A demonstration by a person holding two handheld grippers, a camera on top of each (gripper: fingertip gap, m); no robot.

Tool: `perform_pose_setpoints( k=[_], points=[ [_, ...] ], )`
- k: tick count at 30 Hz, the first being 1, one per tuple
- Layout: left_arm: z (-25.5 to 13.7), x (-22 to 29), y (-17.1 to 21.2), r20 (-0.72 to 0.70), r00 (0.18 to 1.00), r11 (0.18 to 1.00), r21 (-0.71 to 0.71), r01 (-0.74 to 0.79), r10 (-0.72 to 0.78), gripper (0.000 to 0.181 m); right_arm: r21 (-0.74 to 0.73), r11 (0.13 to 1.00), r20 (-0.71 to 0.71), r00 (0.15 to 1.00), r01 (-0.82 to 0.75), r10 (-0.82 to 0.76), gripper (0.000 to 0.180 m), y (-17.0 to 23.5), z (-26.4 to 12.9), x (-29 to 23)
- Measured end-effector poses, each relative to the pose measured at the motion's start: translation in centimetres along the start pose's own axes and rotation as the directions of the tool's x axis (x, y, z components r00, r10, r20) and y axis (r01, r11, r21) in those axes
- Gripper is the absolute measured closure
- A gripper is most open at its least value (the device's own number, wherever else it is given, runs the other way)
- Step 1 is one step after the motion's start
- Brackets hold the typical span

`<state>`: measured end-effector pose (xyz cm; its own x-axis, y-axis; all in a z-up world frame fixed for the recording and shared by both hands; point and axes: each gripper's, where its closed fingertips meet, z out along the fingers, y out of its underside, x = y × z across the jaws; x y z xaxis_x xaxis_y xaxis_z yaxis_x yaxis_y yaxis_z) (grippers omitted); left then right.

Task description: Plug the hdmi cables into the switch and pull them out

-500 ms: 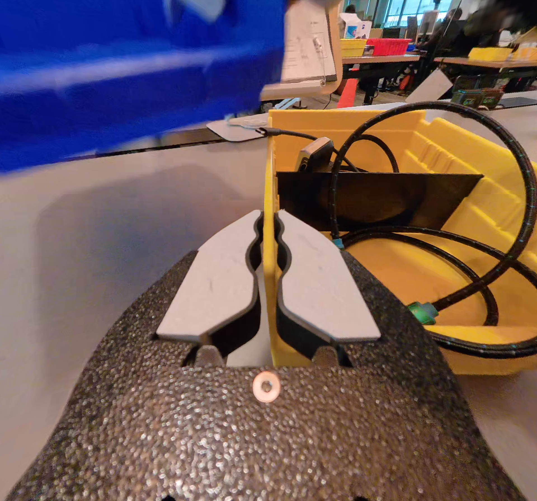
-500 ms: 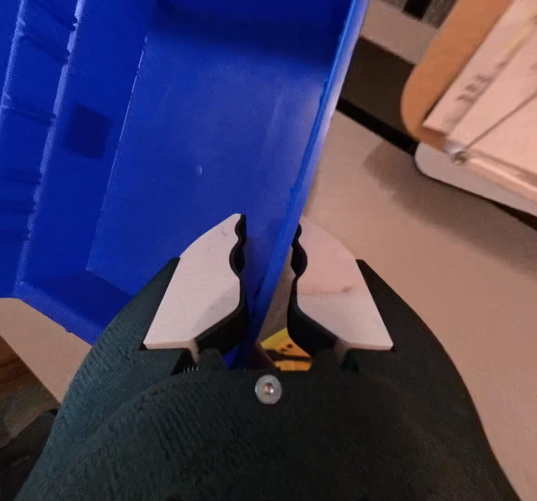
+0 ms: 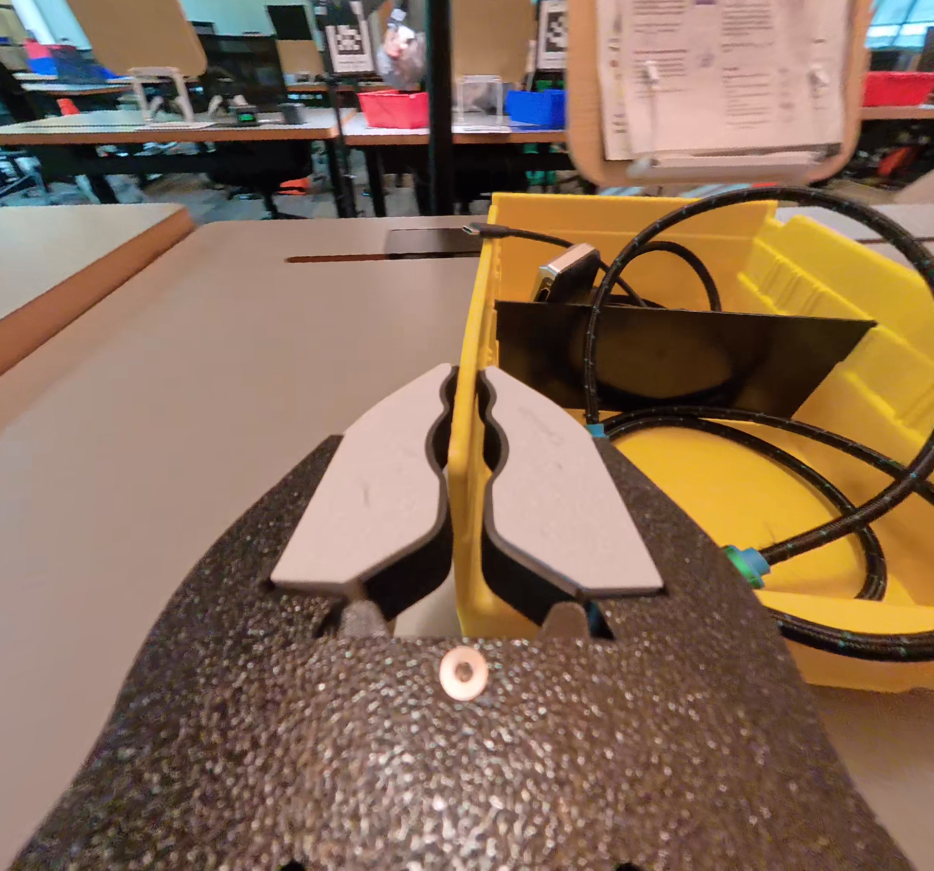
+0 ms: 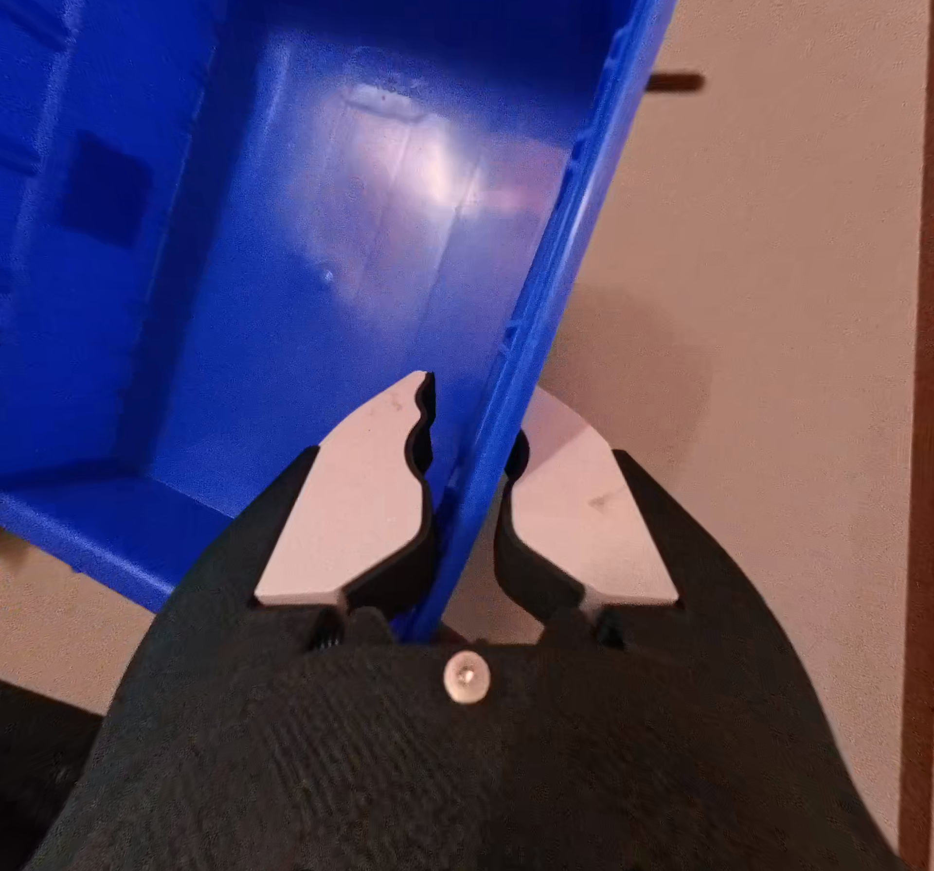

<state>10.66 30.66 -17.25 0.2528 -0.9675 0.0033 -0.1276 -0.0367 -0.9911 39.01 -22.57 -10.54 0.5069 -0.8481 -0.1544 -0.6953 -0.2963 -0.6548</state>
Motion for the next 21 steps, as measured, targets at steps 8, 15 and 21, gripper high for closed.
perform_pose_setpoints(
  k=[8, 15, 21],
  points=[
    [3.2, -10.0, -0.4, 0.157, 0.986, 0.998, -0.020, 0.058, -0.054, 0.174, -0.114, 0.985, -0.041, 0.991, -0.132, 0.128, 0.155, 12.2, 2.0, 10.6],
    [6.1, -14.0, -0.7, 0.177, 0.984, 0.997, -0.078, -0.002, 0.015, 0.174, -0.196, 0.980, 0.016, 1.000, 0.024, -0.021, 0.155, 10.1, 6.3, 8.6],
    [6.0, -14.1, -0.5, 0.163, 0.982, 0.986, -0.146, -0.077, 0.101, 0.173, -0.219, 0.967, -0.023, 0.990, 0.129, -0.137, 0.151, 7.1, 9.3, 8.2]
  ],
)
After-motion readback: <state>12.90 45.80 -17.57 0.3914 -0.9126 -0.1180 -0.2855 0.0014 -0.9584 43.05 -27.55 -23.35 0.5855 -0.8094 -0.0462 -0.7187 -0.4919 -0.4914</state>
